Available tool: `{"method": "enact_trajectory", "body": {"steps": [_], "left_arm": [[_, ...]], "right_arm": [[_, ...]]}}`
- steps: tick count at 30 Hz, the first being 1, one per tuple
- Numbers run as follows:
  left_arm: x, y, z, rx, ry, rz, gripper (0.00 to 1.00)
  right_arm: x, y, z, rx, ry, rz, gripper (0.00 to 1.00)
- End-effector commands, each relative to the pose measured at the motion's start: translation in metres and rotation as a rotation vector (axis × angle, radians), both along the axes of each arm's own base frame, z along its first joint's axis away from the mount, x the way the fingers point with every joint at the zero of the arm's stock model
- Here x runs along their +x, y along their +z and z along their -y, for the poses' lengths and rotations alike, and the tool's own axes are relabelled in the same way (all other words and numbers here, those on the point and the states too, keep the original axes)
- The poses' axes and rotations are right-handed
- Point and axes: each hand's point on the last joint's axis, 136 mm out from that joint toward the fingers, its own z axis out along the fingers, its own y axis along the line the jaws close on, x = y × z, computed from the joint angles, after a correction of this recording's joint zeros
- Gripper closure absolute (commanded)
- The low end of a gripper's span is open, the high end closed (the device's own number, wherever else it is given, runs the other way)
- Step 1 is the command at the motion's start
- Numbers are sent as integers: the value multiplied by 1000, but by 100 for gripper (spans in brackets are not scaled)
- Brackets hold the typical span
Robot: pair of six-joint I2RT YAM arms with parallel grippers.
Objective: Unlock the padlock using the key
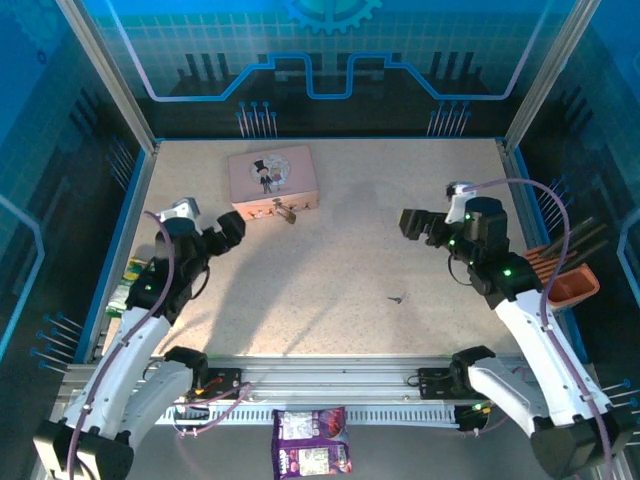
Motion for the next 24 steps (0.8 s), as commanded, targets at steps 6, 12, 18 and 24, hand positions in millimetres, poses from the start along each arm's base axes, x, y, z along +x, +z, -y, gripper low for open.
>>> {"method": "enact_trajectory", "body": {"steps": [6,12,18,24], "left_arm": [[-44,-52,80,-2,-301,-196,1],[-64,-89,104,50,-395,-249,1],[-72,-104,109,55,-454,-224,1],[-80,-107,103,64,-479,-164,1]], "right_arm": [[-58,-64,-5,-215,0,-317,4],[-80,-136,-20,-204,-23,-515,14],[-83,-183,-27,-209,-64,-612,30],[-80,-210,-29,-258,-94,-684,49]]}}
